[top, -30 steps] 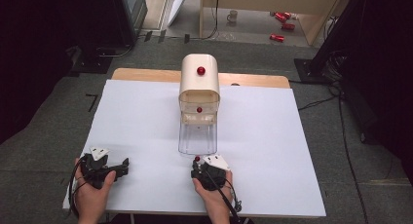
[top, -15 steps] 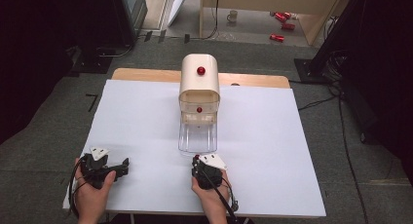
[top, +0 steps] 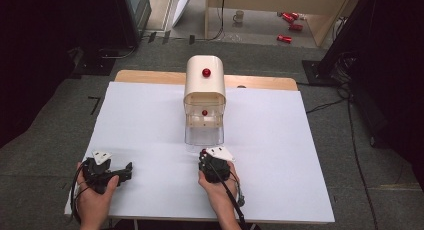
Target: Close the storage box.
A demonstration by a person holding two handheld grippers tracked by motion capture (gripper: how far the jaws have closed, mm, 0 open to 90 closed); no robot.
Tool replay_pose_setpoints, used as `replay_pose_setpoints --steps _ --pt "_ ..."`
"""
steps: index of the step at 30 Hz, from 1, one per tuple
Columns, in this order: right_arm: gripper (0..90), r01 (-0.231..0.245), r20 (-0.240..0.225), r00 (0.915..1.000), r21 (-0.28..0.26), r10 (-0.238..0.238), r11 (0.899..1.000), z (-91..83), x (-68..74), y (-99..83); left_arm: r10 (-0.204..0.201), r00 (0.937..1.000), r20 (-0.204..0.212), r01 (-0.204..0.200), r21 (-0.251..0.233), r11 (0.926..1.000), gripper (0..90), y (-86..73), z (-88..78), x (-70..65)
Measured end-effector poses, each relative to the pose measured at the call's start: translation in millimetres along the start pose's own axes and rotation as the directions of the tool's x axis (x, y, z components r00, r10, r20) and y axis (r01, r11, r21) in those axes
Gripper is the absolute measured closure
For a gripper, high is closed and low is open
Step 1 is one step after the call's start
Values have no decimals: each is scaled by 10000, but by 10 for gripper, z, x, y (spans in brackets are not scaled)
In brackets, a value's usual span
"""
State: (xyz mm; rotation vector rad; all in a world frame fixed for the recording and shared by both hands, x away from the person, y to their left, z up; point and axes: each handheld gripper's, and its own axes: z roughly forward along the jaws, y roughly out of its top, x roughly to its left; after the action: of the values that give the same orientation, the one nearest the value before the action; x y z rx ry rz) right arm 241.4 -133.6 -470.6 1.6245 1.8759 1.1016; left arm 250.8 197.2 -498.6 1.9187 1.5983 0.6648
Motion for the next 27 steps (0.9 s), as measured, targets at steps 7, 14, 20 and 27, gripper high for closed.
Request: replay_pose_setpoints --steps 7,14,20,27 --pt "759 123 30 9999 87 -124 9999 106 -15 127 -3 10000 0 3 -3 10000 0 0 0 0" --pt "760 167 98 9998 77 -168 9998 180 -38 245 -4 10000 0 4 -4 10000 0 0 0 0" --pt "760 161 129 9998 73 -161 9998 235 -59 320 14 10000 1 -14 12 10000 0 0 -1 1" --pt "760 241 162 9996 176 -244 9996 320 -91 392 -7 10000 0 7 -4 10000 0 0 0 0"
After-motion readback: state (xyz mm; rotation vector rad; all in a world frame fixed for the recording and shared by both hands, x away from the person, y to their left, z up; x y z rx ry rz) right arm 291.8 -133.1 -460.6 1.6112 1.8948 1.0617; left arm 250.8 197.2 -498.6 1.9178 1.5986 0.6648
